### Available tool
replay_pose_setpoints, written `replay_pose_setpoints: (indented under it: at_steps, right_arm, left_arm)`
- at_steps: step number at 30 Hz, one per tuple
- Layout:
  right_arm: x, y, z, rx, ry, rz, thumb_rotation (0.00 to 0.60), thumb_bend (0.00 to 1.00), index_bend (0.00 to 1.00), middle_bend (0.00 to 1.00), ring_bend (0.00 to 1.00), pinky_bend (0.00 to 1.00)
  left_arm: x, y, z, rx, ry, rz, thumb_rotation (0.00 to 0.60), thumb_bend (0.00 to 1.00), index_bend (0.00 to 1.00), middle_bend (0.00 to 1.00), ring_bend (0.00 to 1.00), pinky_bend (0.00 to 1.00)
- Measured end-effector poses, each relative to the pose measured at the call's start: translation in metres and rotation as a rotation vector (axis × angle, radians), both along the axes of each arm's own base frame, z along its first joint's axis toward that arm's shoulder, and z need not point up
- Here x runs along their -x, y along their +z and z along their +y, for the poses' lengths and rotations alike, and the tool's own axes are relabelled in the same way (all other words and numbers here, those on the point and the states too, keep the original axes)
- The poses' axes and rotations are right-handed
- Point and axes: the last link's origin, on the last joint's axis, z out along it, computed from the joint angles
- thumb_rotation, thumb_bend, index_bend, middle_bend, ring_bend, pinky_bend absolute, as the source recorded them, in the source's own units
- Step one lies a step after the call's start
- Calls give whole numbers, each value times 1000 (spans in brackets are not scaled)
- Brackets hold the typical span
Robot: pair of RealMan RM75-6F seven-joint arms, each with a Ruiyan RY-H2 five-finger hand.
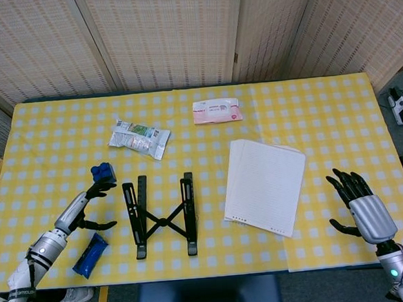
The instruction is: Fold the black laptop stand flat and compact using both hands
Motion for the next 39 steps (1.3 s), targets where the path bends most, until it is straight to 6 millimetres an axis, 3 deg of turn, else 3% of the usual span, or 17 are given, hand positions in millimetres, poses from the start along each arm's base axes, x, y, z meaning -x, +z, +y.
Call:
replay_pose_setpoints:
  at_steps: [5,11,22,29,39]
  right_arm:
    - [0,-8,-2,-33,0,-13,600,249,0,0,17,0]
    - [-9,-19,-14,-81,26,-58,600,249,0,0,35,0]
    - [-43,-46,-46,-244,69,-273,600,250,0,33,63,0]
    - [-71,-60,-65,-384,74,-488,600,249,0,49,77,0]
    - [-113,-79,-89,-604,35,-830,600,250,0,49,80,0]
  left_arm:
    - [-12,-15,18,98,56,-114,600,208,105,205,197,241]
    - [-25,-32,31,175,98,-217,600,208,185,296,284,327]
    - [-48,-37,38,222,87,-392,600,208,354,477,461,510]
    - [-52,-27,30,183,39,-426,600,208,423,544,521,557]
    - [-58,-21,1,195,-42,-433,600,208,448,562,539,599]
